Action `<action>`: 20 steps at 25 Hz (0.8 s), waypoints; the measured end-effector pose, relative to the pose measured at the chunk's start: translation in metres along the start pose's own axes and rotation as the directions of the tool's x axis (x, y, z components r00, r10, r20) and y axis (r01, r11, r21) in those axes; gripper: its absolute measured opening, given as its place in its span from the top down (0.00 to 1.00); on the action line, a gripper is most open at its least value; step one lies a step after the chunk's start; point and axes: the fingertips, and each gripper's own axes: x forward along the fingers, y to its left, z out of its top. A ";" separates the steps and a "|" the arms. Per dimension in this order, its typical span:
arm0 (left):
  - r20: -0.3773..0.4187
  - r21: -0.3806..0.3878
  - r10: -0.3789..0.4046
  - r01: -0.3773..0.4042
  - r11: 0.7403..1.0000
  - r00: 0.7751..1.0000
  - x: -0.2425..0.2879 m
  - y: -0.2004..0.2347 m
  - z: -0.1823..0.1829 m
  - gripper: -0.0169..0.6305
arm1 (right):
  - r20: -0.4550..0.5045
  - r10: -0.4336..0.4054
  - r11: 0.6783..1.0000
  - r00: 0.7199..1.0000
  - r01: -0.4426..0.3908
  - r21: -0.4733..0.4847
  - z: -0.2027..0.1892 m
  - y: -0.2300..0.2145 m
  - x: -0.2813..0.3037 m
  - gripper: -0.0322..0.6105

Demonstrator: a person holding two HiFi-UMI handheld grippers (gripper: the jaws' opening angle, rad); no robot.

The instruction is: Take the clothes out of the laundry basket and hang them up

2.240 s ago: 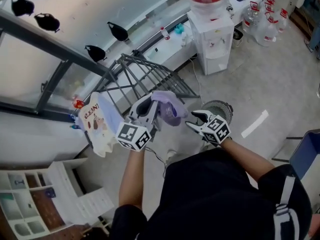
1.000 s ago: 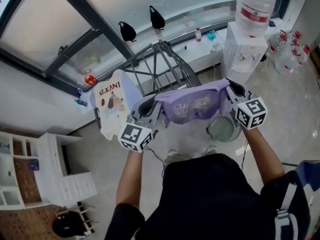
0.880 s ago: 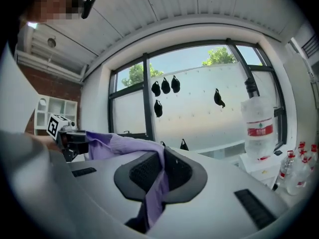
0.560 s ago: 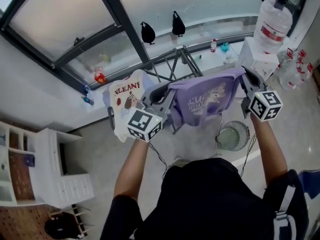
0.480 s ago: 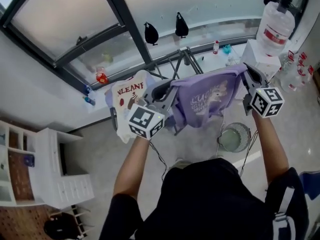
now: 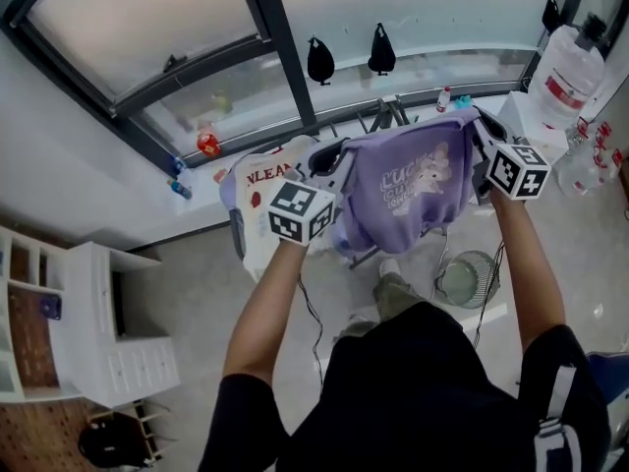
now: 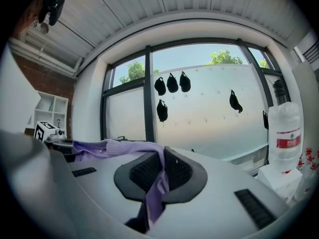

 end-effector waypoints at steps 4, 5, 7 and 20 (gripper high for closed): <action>-0.054 -0.011 0.064 -0.065 0.998 0.997 0.017 0.052 -0.017 0.93 | -0.047 0.037 0.999 0.998 -0.039 -0.036 -0.015 0.001 0.058 0.93; -0.071 -0.012 0.077 -0.078 0.997 0.994 0.023 0.064 -0.023 0.93 | -0.060 0.045 0.998 0.997 -0.048 -0.041 -0.020 -0.001 0.073 0.93; -0.112 -0.018 0.097 -0.100 0.995 0.989 0.037 0.087 -0.037 0.93 | -0.093 0.055 0.997 0.994 -0.060 -0.042 -0.034 -0.007 0.103 0.93; -0.424 -0.102 0.174 -0.238 0.966 0.889 0.136 0.217 -0.186 0.92 | -0.344 0.181 0.981 0.921 -0.195 -0.005 -0.175 -0.054 0.278 0.93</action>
